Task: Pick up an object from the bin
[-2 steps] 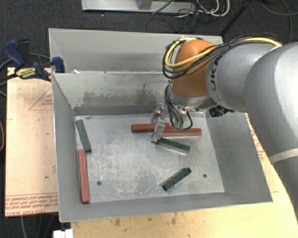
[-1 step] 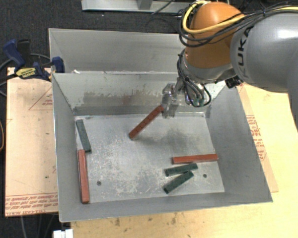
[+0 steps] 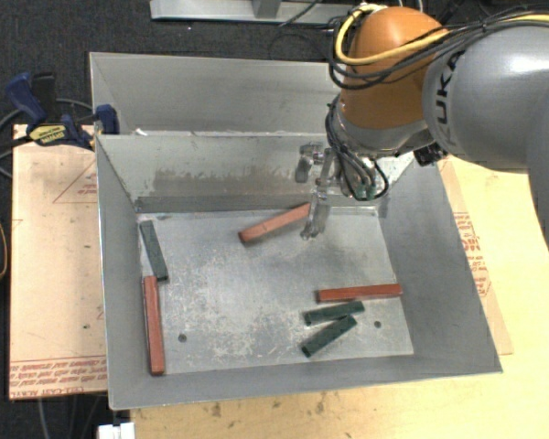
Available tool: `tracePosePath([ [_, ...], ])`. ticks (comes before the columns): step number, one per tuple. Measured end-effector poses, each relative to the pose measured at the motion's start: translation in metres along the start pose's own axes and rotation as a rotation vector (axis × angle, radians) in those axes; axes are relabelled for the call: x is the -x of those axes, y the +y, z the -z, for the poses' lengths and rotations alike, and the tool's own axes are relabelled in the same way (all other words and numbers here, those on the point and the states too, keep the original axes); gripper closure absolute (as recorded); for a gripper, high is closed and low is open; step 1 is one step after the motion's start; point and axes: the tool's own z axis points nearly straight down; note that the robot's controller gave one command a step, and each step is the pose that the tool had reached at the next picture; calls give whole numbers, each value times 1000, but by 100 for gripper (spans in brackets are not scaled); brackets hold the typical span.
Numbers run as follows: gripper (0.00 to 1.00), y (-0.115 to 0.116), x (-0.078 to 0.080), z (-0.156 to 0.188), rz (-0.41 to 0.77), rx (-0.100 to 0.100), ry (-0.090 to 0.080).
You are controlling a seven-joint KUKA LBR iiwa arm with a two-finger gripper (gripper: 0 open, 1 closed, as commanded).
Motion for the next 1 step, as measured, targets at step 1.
tracePosePath([
  [1,0,-16,1,-105,-87,-2,10],
])
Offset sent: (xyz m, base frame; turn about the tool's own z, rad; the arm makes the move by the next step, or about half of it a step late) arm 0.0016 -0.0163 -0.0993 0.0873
